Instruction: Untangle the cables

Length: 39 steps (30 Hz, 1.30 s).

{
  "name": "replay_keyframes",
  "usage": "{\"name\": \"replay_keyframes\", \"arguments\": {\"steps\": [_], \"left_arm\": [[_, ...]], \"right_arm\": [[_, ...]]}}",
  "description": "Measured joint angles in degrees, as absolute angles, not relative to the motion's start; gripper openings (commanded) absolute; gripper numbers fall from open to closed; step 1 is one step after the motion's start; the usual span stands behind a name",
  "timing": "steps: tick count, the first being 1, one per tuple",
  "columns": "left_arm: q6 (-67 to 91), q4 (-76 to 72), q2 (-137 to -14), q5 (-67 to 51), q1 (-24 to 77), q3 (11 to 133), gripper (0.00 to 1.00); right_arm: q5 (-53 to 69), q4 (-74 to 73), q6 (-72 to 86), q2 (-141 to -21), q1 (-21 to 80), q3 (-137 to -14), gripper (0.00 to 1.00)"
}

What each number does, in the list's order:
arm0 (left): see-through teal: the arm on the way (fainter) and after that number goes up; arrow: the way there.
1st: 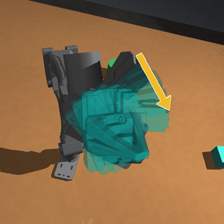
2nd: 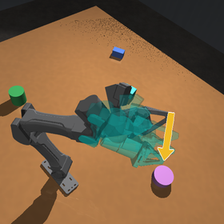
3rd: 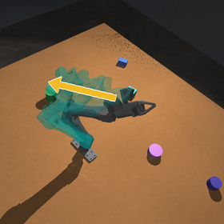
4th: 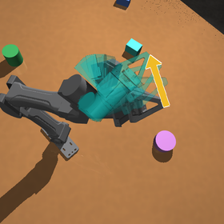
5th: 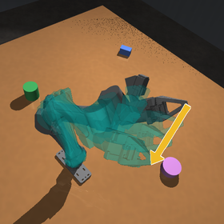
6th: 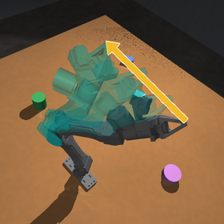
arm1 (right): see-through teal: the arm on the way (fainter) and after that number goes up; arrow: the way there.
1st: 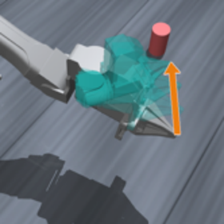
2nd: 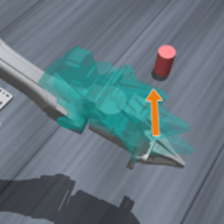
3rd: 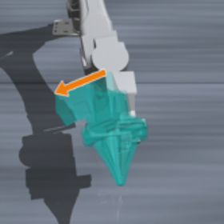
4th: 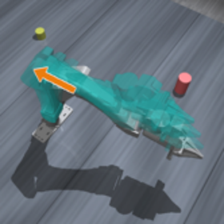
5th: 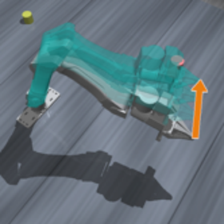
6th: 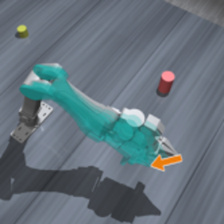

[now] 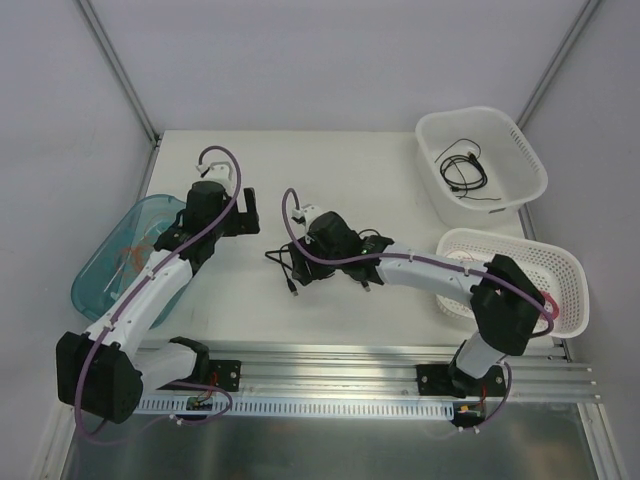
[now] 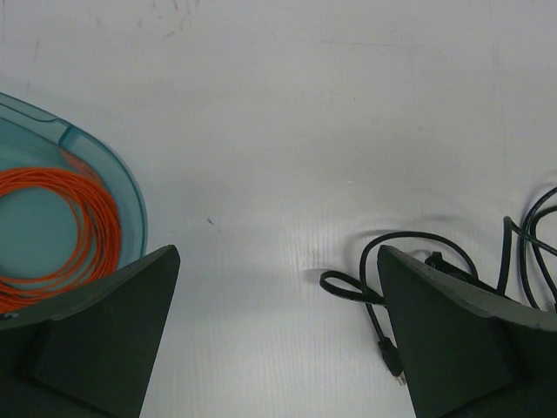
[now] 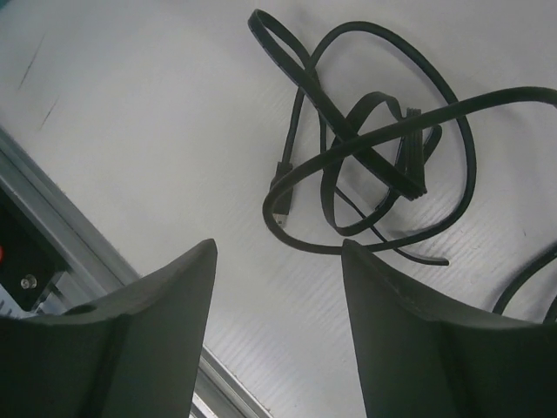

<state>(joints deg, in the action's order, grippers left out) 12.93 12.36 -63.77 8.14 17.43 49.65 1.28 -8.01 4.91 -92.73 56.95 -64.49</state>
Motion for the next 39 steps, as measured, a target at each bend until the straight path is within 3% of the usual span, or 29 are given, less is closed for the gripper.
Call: {"name": "replay_keyframes", "arguments": {"steps": [9,18,25,34,39], "left_arm": [[14.2,12.3,-63.8,8.0,15.2,49.6,0.99],[14.4,12.3,-63.8,7.7,14.5,49.6,0.99],[14.4,12.3,-63.8,7.6,14.5,49.6,0.99],[14.5,12.3,-64.4,6.3,14.1,49.6,0.99],[14.5,12.3,-64.5,4.9,14.1,49.6,0.99]], "right_arm": [[1.3,-3.5,7.5,-100.0,57.1,-66.4,0.41],[0.8,-3.9,6.4,-101.6,57.1,-68.5,0.01],[-1.7,-13.7,2.0,-97.5,56.6,-74.1,0.01],[-1.6,-31.9,-7.2,-91.4,52.5,-103.8,0.01],[1.8,-34.0,-9.1,-85.6,49.8,-111.6,0.01]]}}
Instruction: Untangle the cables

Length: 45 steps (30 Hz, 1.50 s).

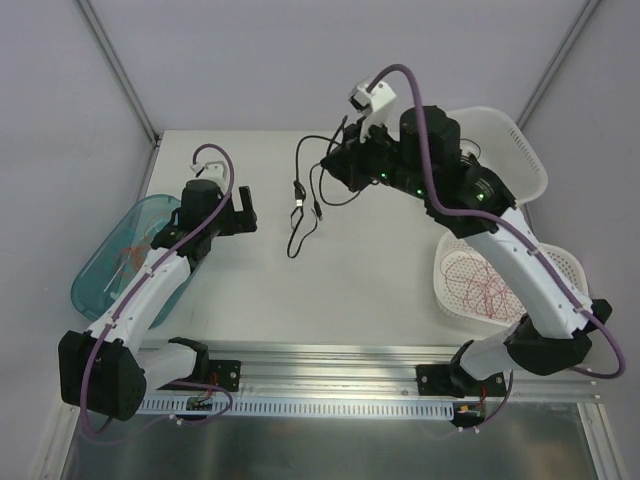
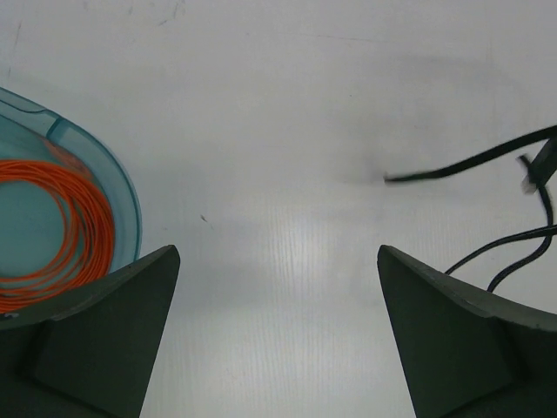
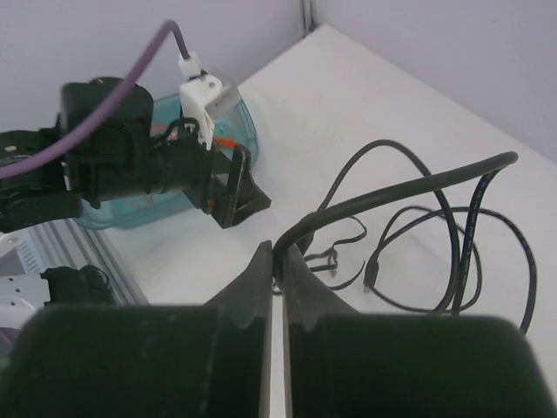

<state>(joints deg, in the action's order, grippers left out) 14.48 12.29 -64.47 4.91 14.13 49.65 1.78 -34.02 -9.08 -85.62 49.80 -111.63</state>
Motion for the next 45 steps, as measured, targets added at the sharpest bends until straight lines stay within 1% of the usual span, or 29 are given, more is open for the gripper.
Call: {"name": "replay_keyframes", "arguments": {"steps": [5,11,19,24,28,32,36,38,41,43,45], "left_arm": [[14.4,12.1,-64.8,0.2,14.1,49.6,0.99],[14.2,10.2,-65.5,-7.7,14.2,49.6,0.99],[14.2,8.0,-65.5,-13.4,14.2,48.9,0.99],[14.2,7.8,-65.5,-14.3,14.2,48.9,0.99],[14.2,7.7,-65.5,-15.5,14.2,48.9,0.99],[14.2,7.4,-65.5,-16.8,14.1,48.9,0.99],[14.2,6.9,-65.5,-18.3,14.1,48.8,0.99],[14.2,6.5,-65.5,-19.1,14.2,48.8,0.99],[14.2,6.2,-65.5,-19.6,14.1,48.8,0.99],[14.2,6.0,-65.5,-20.3,14.1,48.8,0.99],[14.2,5.1,-65.5,-21.5,14.2,48.6,0.99]], "right_arm": [[3.8,-33.7,-8.7,-81.1,47.2,-109.2,0.01],[3.0,-31.6,-6.9,-81.3,46.5,-93.3,0.01],[-10.0,-30.2,-6.7,-87.0,46.6,-81.6,0.01],[-18.2,-24.9,-6.7,-87.6,45.9,-81.0,0.01],[-21.8,-18.9,-6.3,-87.9,45.3,-81.0,0.01],[-20.3,-10.9,-3.6,-87.6,45.1,-80.1,0.01],[-19.0,-2.7,-0.5,-84.9,45.8,-75.1,0.01],[-17.6,-1.5,2.2,-84.2,45.6,-74.4,0.01],[-14.9,4.3,6.0,-80.5,44.7,-68.6,0.01],[-13.7,4.8,7.9,-77.5,44.2,-65.7,0.01],[-11.9,5.2,9.1,-75.8,44.2,-65.5,0.01]]}}
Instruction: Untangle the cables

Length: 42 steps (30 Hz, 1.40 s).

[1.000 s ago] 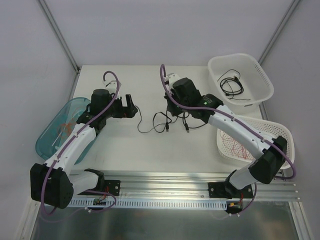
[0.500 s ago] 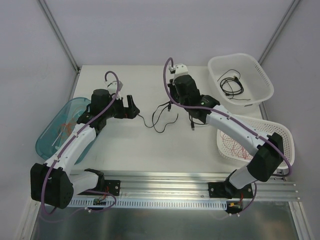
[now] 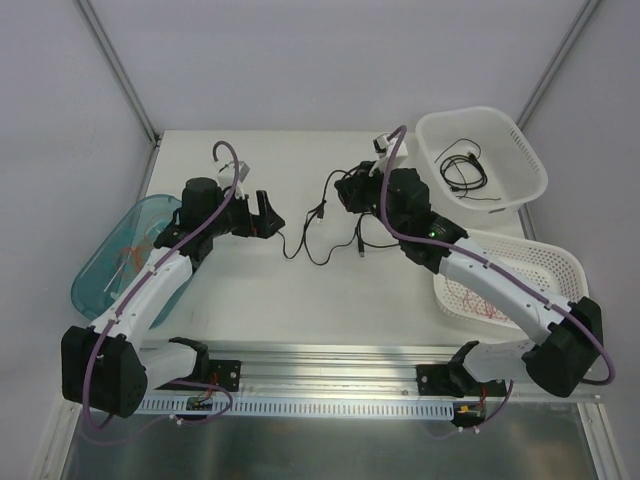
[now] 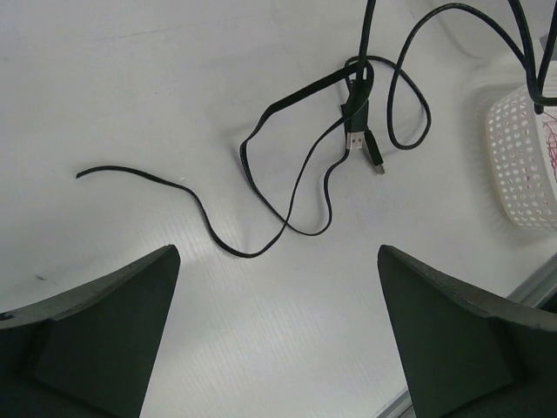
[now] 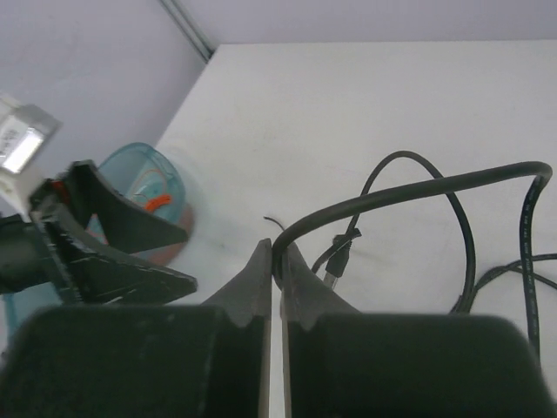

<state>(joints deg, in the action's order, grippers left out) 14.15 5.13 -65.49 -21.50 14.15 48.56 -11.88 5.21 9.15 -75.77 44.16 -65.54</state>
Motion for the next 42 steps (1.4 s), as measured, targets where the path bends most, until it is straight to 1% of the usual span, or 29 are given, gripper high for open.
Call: {"name": "replay_keyframes", "arguments": {"steps": [5,11,16,17,20,24,26,29,30,32,33,35,36,37,42], "left_arm": [[14.1,2.7,-65.5,-24.5,15.0,47.2,0.96],[12.9,-0.4,-67.7,-24.9,20.9,46.6,0.91],[12.1,-1.7,-71.8,-22.9,24.5,46.6,0.82],[11.9,-1.7,-72.7,-22.1,24.9,46.6,0.78],[11.2,-1.8,-75.0,-20.3,25.7,46.6,0.77],[10.5,-2.5,-76.4,-18.3,27.1,46.6,0.77],[9.8,-3.4,-76.8,-17.3,27.5,46.5,0.75],[8.9,-5.0,-77.8,-16.1,27.7,46.4,0.62],[8.6,-5.3,-78.3,-15.9,27.8,46.4,0.52],[8.1,-5.6,-79.1,-15.6,27.9,46.2,0.38],[7.9,-5.7,-79.2,-15.2,28.1,45.9,0.22],[7.7,-5.8,-79.2,-14.7,28.6,45.2,0.08],[7.6,-5.8,-79.0,-14.6,29.1,44.9,0.03],[7.7,-5.8,-78.8,-14.4,29.4,44.4,0.0],[9.1,-4.8,-73.7,-14.3,30.9,42.2,0.0]], "right_arm": [[-7.5,5.8,11.0,-72.1,44.2,-65.6,0.01],[-3.8,5.8,11.8,-70.7,44.2,-65.7,0.01],[-2.0,5.8,12.0,-70.6,44.2,-65.7,0.01],[-1.7,5.8,12.0,-70.5,44.2,-65.7,0.01],[-0.6,5.7,12.0,-70.1,44.2,-65.7,0.01],[0.6,5.7,12.0,-69.2,44.2,-65.7,0.01],[1.2,5.8,12.2,-68.8,44.2,-65.7,0.01],[2.0,5.8,12.6,-68.4,44.2,-65.7,0.01],[2.0,5.8,12.6,-68.4,44.2,-65.7,0.01],[2.2,5.8,12.6,-68.4,44.2,-65.7,0.01],[2.2,5.7,12.6,-68.3,44.2,-65.7,0.01],[2.2,5.7,12.5,-68.2,44.1,-65.7,0.01],[2.2,5.7,12.4,-68.1,44.1,-65.7,0.01],[2.0,5.7,12.3,-68.1,44.1,-65.7,0.01],[0.2,5.3,11.0,-68.0,43.7,-65.7,0.01]]}}
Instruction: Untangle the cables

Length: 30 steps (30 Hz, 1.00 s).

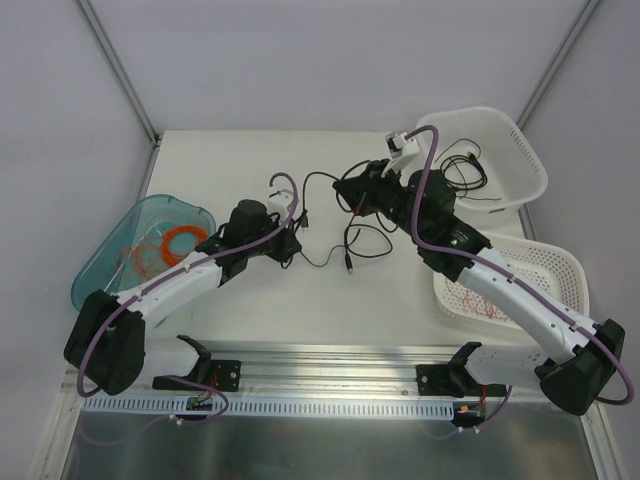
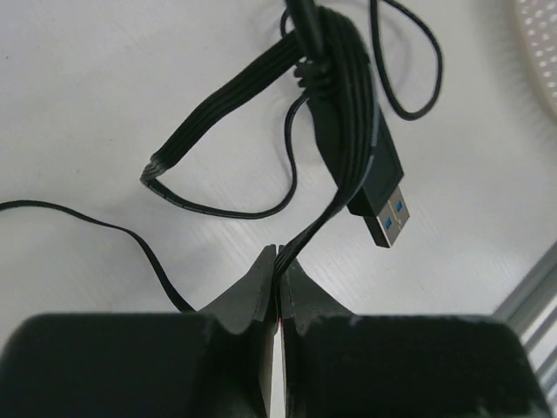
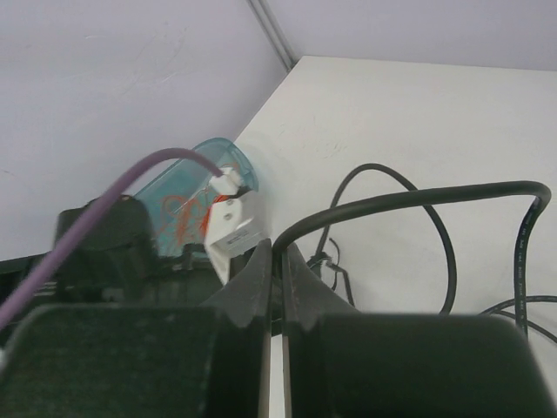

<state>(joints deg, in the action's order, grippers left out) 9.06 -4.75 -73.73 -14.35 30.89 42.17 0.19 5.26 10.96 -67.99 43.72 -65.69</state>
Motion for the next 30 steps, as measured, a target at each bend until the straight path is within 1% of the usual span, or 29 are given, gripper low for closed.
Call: {"name": "replay_keyframes", "arguments": {"steps": [7,10,16,23,28,30], "left_arm": [[11.4,-3.0,-65.1,-14.5,39.5,42.5,0.0],[12.3,-1.7,-64.6,-14.7,43.2,44.5,0.0],[13.5,-0.7,-65.1,-14.6,44.3,46.4,0.0],[14.7,0.9,-70.3,-14.9,46.7,45.7,0.01],[16.9,2.7,-72.1,-13.0,47.6,42.6,0.0],[17.5,3.4,-72.1,-11.5,47.6,41.8,0.03]], "right_arm": [[-2.1,5.7,10.3,-69.4,43.5,-65.7,0.01],[-1.9,6.9,11.0,-71.8,43.5,-65.7,0.01],[-1.1,7.0,12.0,-74.4,43.4,-65.7,0.01],[-1.2,6.8,12.6,-71.7,40.5,-65.7,0.01],[-2.9,4.8,12.6,-66.5,36.1,-65.7,0.01],[-3.7,3.5,12.6,-63.9,33.8,-65.7,0.01]]}}
